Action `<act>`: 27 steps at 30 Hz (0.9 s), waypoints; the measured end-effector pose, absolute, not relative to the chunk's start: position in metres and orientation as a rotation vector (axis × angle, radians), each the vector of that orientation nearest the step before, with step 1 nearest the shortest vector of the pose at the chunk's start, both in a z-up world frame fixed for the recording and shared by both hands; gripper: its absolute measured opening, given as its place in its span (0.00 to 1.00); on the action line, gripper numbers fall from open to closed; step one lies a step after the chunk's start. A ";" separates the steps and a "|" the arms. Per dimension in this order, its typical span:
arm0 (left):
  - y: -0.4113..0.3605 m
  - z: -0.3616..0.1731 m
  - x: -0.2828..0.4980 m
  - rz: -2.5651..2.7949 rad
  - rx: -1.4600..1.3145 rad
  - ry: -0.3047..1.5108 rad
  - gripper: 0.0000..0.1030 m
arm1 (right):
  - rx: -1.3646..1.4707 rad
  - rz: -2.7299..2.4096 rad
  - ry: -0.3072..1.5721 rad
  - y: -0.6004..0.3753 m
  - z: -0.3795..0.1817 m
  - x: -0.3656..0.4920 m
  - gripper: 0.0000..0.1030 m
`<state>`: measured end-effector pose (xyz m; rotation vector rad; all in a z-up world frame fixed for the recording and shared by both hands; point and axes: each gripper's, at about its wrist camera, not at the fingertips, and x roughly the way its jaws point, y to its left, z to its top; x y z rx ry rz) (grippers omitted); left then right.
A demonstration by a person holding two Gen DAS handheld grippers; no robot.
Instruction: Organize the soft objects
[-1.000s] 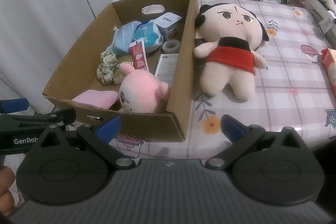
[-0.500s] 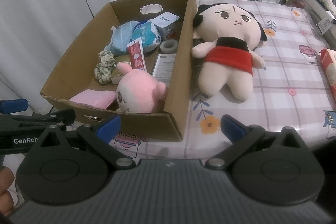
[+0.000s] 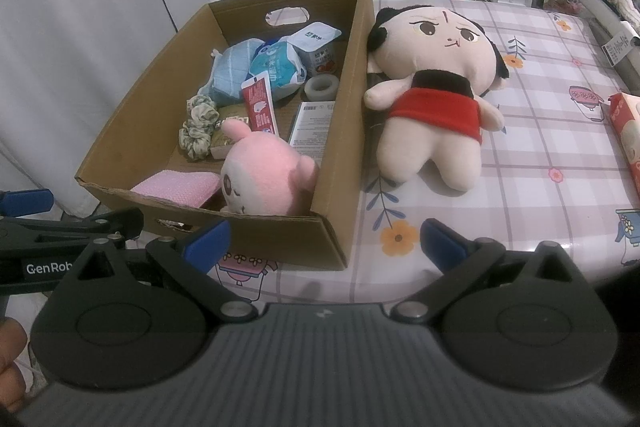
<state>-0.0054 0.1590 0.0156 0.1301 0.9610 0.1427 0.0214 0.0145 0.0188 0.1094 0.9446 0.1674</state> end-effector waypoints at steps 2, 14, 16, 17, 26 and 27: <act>0.159 0.015 -0.005 0.143 0.130 0.961 1.00 | 0.109 0.167 0.945 0.014 0.019 0.022 0.99; 0.159 0.015 -0.005 0.141 0.127 0.963 1.00 | 0.109 0.166 0.942 0.015 0.019 0.021 0.99; 0.158 0.014 -0.005 0.141 0.127 0.964 1.00 | 0.109 0.167 0.942 0.015 0.019 0.021 0.99; 0.158 0.014 -0.006 0.141 0.127 0.964 1.00 | 0.110 0.167 0.942 0.014 0.019 0.021 0.99; 0.158 0.013 -0.005 0.141 0.127 0.965 1.00 | 0.109 0.165 0.945 0.014 0.019 0.021 0.99; 0.158 0.014 -0.005 0.141 0.127 0.965 1.00 | 0.108 0.164 0.944 0.014 0.019 0.021 0.99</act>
